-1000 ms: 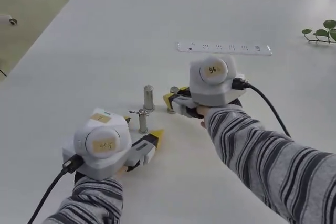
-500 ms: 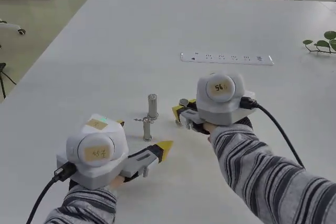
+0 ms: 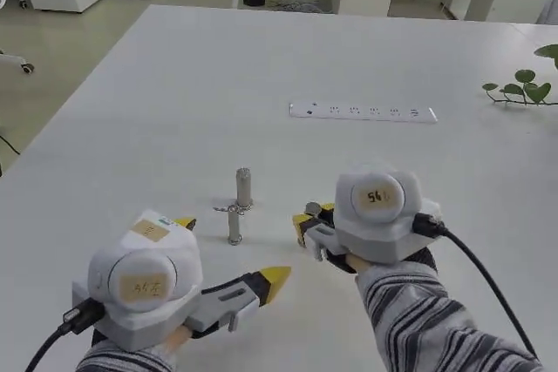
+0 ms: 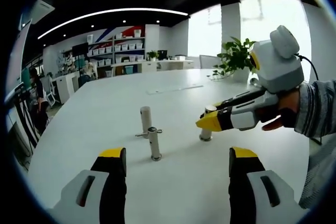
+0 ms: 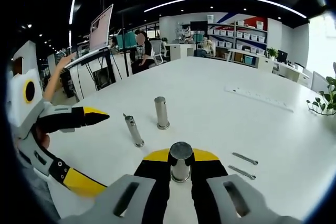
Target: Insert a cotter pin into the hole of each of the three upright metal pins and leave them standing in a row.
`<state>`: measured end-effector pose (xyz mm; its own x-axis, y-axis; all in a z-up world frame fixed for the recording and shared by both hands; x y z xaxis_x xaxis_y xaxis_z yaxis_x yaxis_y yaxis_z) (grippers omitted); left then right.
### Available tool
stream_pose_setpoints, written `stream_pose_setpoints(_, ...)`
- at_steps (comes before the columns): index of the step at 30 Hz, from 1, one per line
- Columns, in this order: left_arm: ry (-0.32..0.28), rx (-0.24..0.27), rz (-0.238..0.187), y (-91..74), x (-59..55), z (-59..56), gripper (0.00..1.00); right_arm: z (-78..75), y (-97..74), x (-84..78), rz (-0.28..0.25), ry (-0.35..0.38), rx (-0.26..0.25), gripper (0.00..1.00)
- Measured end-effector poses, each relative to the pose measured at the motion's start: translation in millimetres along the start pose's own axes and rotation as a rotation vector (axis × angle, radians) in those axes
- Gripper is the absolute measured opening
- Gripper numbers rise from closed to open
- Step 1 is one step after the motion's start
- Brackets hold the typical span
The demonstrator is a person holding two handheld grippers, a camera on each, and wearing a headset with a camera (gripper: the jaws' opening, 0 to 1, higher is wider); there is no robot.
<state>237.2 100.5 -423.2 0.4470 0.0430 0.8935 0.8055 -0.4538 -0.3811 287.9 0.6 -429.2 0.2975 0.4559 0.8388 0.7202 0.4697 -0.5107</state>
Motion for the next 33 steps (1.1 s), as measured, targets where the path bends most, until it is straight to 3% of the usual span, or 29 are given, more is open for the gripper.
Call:
stream_pose_setpoints(15,0.016,0.001,0.004,-14.1,-2.3,-9.8,0.82,20.4,-15.2,-19.0,0.020,0.003,-0.010,0.09)
stream_pose_setpoints(19,0.057,0.007,0.020,-16.0,-7.1,-10.5,0.83,22.9,-15.8,-25.1,0.033,0.025,-0.015,0.09)
stream_pose_setpoints(27,0.056,-0.002,0.020,-15.6,-7.3,-12.3,0.83,25.5,-18.2,-24.5,0.030,0.033,-0.071,0.09)
stream_pose_setpoints(30,0.051,-0.003,0.025,-16.1,-9.1,-13.5,0.83,25.4,-18.2,-25.1,0.056,0.076,-0.098,0.09)
stream_pose_setpoints(33,0.044,-0.003,0.030,-17.0,-11.2,-14.3,0.84,25.8,-17.4,-24.8,0.066,0.071,-0.112,0.09)
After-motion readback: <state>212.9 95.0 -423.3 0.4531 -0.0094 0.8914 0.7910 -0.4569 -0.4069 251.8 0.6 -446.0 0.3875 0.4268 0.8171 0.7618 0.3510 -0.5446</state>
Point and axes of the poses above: the centre of the closed fingertips' face, and the gripper's own axes: y roughly forward along the fingers, z roughly to its left, x roughly out of its top, the point moved 3 cm from there along -y, roughly backward along the fingers, and after that the axes turned 13 degrees about -y, right-handed, at the moved point
